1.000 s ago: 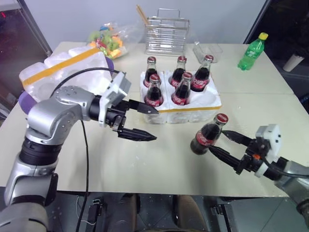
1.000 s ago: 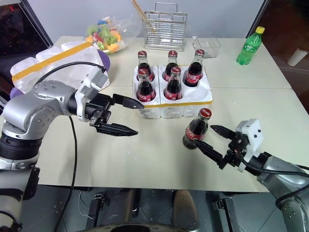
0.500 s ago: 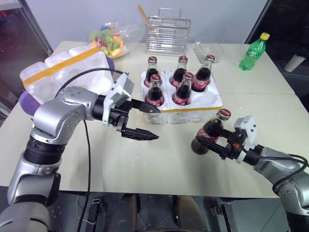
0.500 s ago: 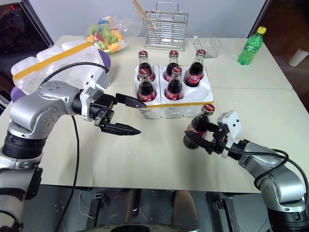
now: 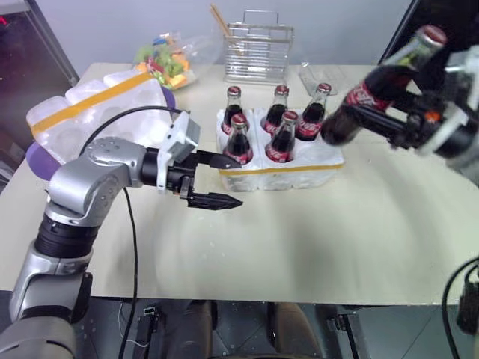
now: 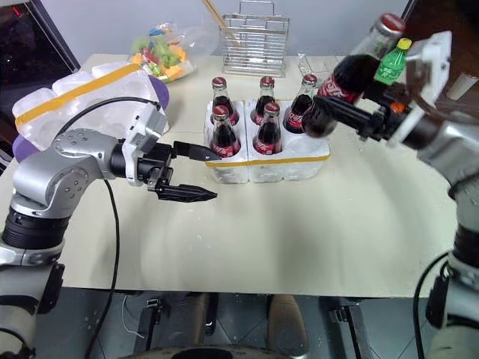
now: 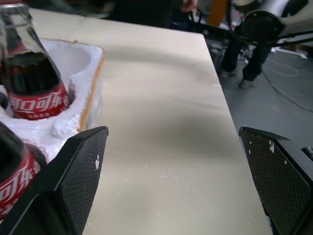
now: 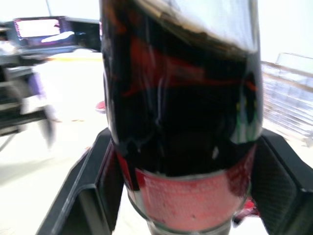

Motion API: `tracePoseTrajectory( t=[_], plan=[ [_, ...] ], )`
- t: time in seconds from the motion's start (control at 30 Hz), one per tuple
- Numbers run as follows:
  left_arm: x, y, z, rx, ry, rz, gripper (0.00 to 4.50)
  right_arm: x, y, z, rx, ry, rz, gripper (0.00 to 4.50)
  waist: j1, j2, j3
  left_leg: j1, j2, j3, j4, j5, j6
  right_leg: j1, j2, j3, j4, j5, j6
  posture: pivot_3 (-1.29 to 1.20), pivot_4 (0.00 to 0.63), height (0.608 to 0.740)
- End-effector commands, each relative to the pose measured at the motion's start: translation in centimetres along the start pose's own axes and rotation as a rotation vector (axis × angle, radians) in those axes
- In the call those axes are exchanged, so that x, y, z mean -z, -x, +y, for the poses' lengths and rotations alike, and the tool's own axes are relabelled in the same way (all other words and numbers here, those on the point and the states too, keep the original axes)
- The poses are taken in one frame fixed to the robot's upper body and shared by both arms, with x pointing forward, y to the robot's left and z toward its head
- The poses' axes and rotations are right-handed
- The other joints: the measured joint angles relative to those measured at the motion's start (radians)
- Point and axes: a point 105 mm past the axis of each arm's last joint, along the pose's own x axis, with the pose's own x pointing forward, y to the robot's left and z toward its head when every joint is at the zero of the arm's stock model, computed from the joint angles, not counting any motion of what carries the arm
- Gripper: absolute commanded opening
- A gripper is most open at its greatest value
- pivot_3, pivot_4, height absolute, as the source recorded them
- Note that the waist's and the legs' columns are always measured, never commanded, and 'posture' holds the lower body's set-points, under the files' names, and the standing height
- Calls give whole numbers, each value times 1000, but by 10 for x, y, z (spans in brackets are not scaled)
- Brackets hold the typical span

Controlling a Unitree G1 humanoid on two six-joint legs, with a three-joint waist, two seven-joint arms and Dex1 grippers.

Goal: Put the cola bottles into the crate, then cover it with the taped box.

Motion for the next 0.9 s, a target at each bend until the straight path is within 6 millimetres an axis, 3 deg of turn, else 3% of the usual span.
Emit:
tracePoseTrajectory(
  t=[0.03, 0.27, 0.63, 0.7, 0.77, 0.9],
  plan=[
    [-8, 3, -1, -26, -50, -15, 4500, 16, -16, -13, 23, 38, 61, 2798, 2, 0, 0, -2, 0, 0, 0, 0, 0, -2, 0, 0, 1, 1, 1, 0, 150, 739],
    [-8, 10, 1, -71, -53, -9, 4500, 63, -31, -7, -30, 17, 199, 2798, -3, 0, 0, -5, 0, 0, 0, 0, 0, -5, 0, 0, 2, 1, 2, 0, 150, 739],
    [-9, 9, 4, -94, -61, -15, 4500, 89, -37, -15, 22, -10, 274, 2798, 0, 0, 0, -4, 0, 0, -1, 0, 0, -6, 0, 0, 2, 1, 1, 0, 150, 739],
    [-8, 7, 6, -102, -67, -16, 4500, 96, -39, -19, 49, -36, 309, 3830, 0, 0, 0, -4, 0, 0, 0, 0, 0, -6, 0, 0, 2, 1, 2, 0, 150, 739],
    [-8, 6, 7, -113, -65, -23, 4500, 95, -40, -21, 59, -20, 312, 4457, -1, 0, 0, -4, 0, 0, 1, 0, 0, -4, 0, 0, 2, 1, 2, 0, 150, 739],
    [-7, 9, 11, -156, -68, -25, 4500, 76, -38, -18, 43, -15, 261, 4457, 0, 0, 0, -3, 0, 0, 2, 0, -1, -3, 0, 0, 2, 1, 1, 0, 150, 739]
  ],
)
